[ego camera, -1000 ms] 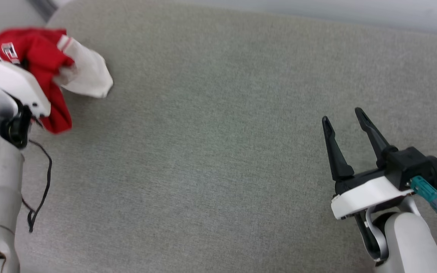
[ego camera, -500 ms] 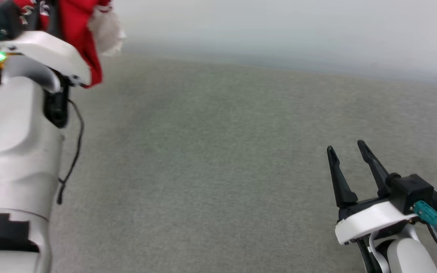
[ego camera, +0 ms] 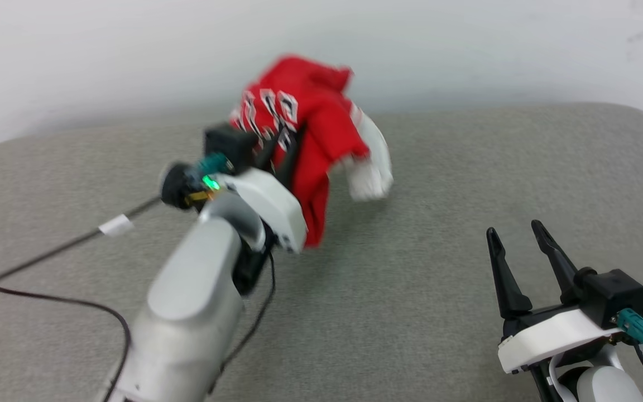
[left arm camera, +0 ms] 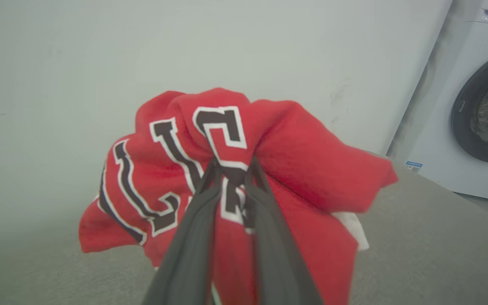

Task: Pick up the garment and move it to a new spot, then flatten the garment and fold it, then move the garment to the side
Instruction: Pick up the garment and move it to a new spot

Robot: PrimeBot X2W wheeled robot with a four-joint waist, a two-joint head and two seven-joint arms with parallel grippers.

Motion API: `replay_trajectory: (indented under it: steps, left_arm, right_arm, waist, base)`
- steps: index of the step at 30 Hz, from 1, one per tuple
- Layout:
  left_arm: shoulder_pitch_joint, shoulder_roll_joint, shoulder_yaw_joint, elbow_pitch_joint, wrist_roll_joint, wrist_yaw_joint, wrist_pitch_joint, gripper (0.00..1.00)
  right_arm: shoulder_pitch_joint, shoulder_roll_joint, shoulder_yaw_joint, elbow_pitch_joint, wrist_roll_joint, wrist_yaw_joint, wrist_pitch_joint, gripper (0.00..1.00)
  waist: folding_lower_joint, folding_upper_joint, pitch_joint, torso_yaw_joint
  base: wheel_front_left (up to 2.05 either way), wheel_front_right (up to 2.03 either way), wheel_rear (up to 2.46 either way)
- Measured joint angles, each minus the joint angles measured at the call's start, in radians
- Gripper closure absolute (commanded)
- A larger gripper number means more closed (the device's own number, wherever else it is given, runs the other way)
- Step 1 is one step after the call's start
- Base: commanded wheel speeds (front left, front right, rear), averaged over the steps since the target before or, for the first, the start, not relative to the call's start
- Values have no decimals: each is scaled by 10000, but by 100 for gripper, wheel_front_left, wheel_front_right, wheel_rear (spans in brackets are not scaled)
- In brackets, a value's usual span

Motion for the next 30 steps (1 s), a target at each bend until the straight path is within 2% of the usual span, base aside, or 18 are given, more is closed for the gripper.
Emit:
replay_trajectory:
  steps: [9, 10, 11, 12, 13, 16, 20, 24, 30]
  left_arm:
    - [2704, -282, -1450, -215, -353, -109, 506, 100]
    - [2958, -291, -1557, -186, -424, -111, 579, 91]
    - [3144, -295, -1657, -171, -468, -113, 625, 67]
    - [3244, -299, -1722, -190, -477, -113, 617, 29]
    - [3286, -303, -1797, -257, -476, -113, 554, 0]
    - [3304, -305, -1847, -667, -428, -98, 13, 0]
    - [3302, -213, -1590, -1494, -332, 176, -625, 0]
    - [3329, -31, -1116, -2424, -270, 548, -855, 0]
    - [3643, 677, -46, -3210, -219, 1294, -941, 0]
  right_arm:
    - [-19, 0, 13, -35, 77, 0, -71, 0]
    - [-21, -2, -8, -29, 90, 0, -82, 0]
    - [-23, -2, -17, -12, 130, 0, -88, 0]
    - [-24, 0, -17, 12, 169, 0, -119, 0]
    - [-25, 0, -36, 27, 167, 0, -130, 0]
    - [-41, 0, -102, 86, 161, 0, -157, 0]
    - [-50, 0, -148, 159, 153, 0, -153, 0]
    - [-44, 2, -213, 205, 144, 0, -96, 0]
    - [-20, 2, -290, 230, 165, 0, -50, 0]
  waist:
    - [1, 0, 533, -809]
    - [1, 0, 583, -832]
    - [1, 0, 623, -841]
    - [1, 0, 642, -829]
    - [1, 0, 645, -792]
    - [1, 0, 617, -616]
    - [1, 0, 464, -344]
    - [1, 0, 239, -67]
    - [1, 0, -14, 274]
  base:
    - [0, 0, 0]
    - [0, 0, 0]
    - [0, 0, 0]
    - [0, 0, 0]
    - [0, 0, 0]
    - [0, 0, 0]
    - [0, 0, 0]
    - [0, 0, 0]
    - [0, 0, 0]
